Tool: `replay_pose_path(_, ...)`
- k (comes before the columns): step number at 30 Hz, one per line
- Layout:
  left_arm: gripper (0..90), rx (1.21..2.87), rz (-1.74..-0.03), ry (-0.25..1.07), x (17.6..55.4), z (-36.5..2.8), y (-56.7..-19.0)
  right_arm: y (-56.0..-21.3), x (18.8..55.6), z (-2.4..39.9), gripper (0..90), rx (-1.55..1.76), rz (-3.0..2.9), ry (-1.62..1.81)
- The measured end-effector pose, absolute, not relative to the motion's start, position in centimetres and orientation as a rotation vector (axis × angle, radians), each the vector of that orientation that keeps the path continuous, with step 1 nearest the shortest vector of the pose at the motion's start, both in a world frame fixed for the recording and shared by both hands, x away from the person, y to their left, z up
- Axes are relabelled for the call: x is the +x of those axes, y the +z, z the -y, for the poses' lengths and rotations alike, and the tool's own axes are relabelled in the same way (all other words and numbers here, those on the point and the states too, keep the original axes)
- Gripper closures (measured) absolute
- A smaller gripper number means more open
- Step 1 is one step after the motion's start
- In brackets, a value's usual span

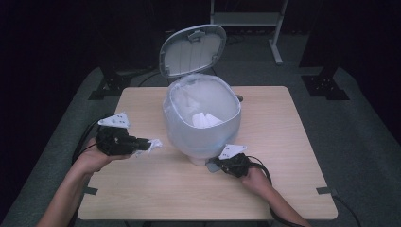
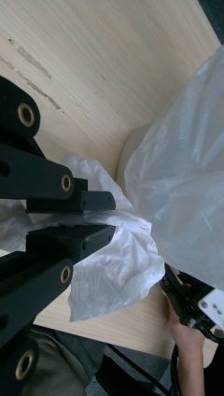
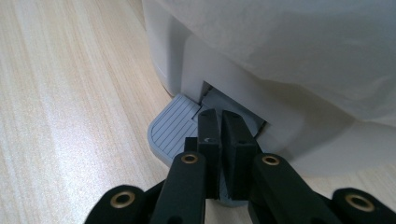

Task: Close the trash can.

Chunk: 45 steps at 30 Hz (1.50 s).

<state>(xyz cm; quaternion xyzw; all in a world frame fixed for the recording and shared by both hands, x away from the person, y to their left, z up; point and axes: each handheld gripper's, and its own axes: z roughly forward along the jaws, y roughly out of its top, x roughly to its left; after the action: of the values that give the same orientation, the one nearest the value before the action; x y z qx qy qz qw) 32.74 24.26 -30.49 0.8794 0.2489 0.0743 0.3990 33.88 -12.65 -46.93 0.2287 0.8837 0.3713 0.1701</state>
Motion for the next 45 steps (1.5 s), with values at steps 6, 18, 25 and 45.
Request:
replay_pose_path(6,83.1,2.219,-0.614,0.201,32.8,-24.0,-29.4,-46.9,33.9,12.6,86.0,0.654,-2.512,1.055)
replay_pose_path(18,83.1,2.211,-0.583,0.211,33.0,-23.3,-27.2,-46.9,33.9,12.6,86.0,0.653,-2.512,1.055)
replay_pose_path(25,83.1,2.207,-0.576,0.224,33.0,-23.0,-26.1,-46.9,33.9,12.6,86.0,0.659,-2.513,1.060)
replay_pose_path(45,83.1,2.201,-0.545,0.246,33.2,-22.0,-23.1,-46.9,33.9,12.7,86.0,0.653,-2.514,1.062)
